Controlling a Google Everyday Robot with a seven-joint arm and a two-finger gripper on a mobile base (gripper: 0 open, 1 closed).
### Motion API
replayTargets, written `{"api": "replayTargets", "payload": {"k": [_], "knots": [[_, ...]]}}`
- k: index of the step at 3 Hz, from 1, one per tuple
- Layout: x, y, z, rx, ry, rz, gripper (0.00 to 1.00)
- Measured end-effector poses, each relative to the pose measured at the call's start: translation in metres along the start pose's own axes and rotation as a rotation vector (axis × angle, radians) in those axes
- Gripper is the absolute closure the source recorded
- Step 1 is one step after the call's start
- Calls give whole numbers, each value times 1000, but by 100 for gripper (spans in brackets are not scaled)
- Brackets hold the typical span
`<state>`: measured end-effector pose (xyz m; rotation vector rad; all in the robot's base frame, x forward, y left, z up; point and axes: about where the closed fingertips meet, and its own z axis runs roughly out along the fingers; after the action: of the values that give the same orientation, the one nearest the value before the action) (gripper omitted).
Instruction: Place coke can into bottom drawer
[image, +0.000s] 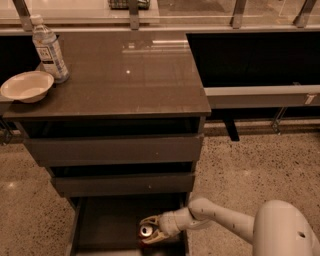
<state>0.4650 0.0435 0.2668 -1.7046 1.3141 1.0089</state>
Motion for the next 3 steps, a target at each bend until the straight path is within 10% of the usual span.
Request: {"api": "replayTargets", "payload": {"k": [3], "knots": [[20, 2, 29, -15, 21, 27, 11]]}}
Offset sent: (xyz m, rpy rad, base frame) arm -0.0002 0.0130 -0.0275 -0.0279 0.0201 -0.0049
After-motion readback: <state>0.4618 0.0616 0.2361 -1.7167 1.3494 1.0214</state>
